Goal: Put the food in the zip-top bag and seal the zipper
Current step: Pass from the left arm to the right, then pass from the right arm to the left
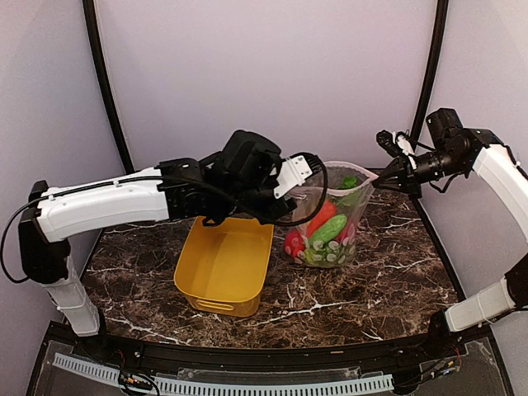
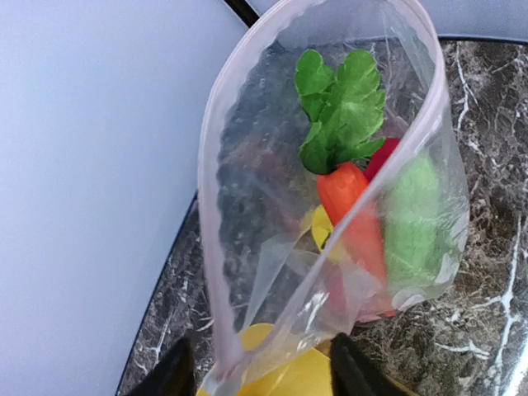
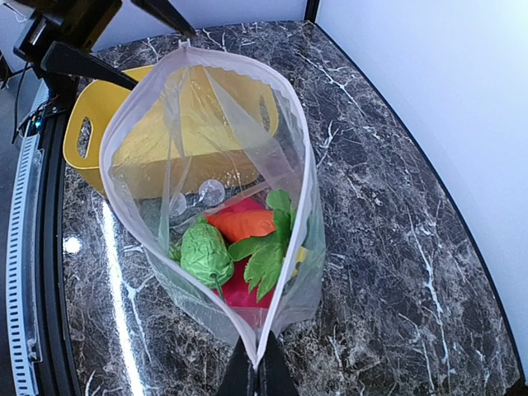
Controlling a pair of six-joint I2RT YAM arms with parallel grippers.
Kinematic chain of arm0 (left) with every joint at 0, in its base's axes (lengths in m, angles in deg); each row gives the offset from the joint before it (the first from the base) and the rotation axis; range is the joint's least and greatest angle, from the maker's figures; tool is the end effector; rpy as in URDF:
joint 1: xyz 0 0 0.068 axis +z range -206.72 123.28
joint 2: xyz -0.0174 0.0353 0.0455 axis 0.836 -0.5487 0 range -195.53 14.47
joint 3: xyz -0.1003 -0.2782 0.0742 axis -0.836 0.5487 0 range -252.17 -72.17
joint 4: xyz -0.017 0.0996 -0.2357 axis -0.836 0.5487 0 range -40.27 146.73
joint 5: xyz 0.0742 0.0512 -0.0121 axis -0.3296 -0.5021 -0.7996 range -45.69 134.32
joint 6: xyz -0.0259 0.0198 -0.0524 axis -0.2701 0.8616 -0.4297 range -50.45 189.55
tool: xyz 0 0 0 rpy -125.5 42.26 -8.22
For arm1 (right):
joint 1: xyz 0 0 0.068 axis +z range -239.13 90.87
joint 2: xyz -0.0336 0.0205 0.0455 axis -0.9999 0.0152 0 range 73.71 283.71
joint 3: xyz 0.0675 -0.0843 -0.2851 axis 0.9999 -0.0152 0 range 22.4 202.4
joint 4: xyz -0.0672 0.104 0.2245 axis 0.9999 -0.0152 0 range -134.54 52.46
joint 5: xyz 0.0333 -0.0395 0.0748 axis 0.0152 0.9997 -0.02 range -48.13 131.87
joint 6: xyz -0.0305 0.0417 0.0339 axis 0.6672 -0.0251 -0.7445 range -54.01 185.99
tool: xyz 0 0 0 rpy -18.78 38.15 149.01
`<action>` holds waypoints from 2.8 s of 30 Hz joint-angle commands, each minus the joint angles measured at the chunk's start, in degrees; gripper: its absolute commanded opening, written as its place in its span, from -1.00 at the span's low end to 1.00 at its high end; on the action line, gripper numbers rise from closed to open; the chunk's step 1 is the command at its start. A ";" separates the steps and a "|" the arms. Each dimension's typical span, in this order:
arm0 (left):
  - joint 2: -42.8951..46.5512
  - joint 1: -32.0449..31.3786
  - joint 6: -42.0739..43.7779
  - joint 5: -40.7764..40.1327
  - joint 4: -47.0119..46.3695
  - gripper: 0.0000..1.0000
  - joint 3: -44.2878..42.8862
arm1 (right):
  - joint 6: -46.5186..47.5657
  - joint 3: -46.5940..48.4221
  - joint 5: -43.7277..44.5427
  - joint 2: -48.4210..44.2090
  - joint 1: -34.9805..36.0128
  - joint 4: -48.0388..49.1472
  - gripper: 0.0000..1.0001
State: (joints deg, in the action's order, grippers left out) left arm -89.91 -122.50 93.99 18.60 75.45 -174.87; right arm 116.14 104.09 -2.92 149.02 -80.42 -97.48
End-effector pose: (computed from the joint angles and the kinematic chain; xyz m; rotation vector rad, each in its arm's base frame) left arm 0.1981 -0.3911 0.4008 1.2085 1.5915 -0.0020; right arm 0.2319 0.0688 0.4008 -1.3551 1.7881 0.5980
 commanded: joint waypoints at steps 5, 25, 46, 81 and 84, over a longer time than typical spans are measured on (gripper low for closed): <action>31.25 2.12 -10.33 5.39 -47.29 0.57 47.50 | -2.69 2.33 -1.00 1.17 -0.18 1.07 -1.00; 17.89 16.90 -27.90 39.35 -74.95 0.19 55.61 | -6.67 5.00 -1.72 2.54 -0.14 -0.38 -1.00; 0.77 18.67 -34.97 51.48 -88.01 -0.28 46.13 | -7.70 5.96 -1.49 4.03 -0.10 -1.75 -1.00; 4.52 20.02 -36.37 54.58 -76.74 0.08 44.69 | -3.65 12.88 1.93 7.18 -1.85 -9.02 -1.00; 1.08 20.00 -36.94 55.46 -77.27 0.13 41.61 | -3.74 12.88 1.61 7.31 -1.83 -9.05 -1.00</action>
State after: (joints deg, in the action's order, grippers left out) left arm -85.80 -102.72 58.74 71.41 1.35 -129.38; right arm 112.21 117.10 0.51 156.13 -82.01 -106.69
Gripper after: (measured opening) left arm 0.556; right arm 0.006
